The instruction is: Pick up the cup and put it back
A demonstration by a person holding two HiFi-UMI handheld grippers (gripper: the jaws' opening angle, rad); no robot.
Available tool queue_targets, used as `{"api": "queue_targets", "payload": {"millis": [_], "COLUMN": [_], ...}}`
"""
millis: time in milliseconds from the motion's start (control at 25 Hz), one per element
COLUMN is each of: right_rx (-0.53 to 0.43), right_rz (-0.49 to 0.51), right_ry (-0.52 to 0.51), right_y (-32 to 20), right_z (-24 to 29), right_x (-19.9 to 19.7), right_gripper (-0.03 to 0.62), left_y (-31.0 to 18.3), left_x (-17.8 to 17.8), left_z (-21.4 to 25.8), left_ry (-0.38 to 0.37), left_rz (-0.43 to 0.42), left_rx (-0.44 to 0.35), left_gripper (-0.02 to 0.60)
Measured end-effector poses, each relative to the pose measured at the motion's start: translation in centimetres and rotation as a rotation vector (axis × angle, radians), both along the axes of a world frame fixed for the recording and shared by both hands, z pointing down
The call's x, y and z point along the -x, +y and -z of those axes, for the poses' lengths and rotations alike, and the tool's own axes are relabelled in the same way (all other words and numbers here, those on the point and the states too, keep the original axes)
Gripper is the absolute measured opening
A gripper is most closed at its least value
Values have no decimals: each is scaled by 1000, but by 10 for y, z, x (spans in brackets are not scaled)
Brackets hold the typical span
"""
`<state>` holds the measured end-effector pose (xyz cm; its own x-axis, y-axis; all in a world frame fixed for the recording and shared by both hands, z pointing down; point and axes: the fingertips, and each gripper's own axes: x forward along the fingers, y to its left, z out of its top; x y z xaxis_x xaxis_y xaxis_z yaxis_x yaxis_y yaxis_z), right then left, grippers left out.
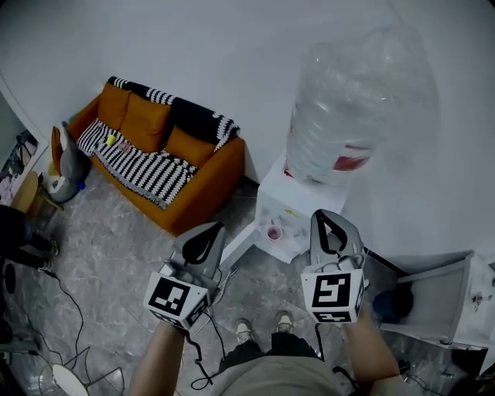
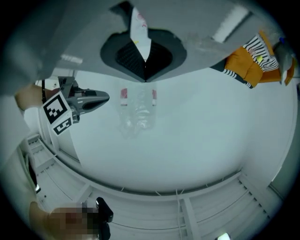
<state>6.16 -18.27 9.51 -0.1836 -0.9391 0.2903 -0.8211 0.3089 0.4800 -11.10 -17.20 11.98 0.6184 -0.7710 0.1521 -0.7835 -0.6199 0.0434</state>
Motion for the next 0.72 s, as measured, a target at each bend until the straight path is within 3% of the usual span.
{"api": "queue_targets", "payload": {"millis": [240,360,640,720], "right_rx": [-57,-59,-83,-76], "right_rz": [52,67,141,167], "right_ry": [-62,-120,-267,-307], "right_y": [34,48,79,90], "right_z": [50,61,84,87], "right_x": [-3,-6,-8,-8], "right_gripper": [3,3,3,3], "left_y": [33,52,83,91], "left_x": [-6,-12,-23,-27], "left_z": [52,66,65,64], "left_ry": [-67,-34,23,5], "left_rz": [7,3,-1,-7], "left_rx": [-110,-155,-140,-148], "left_gripper": [2,2,2,2]}}
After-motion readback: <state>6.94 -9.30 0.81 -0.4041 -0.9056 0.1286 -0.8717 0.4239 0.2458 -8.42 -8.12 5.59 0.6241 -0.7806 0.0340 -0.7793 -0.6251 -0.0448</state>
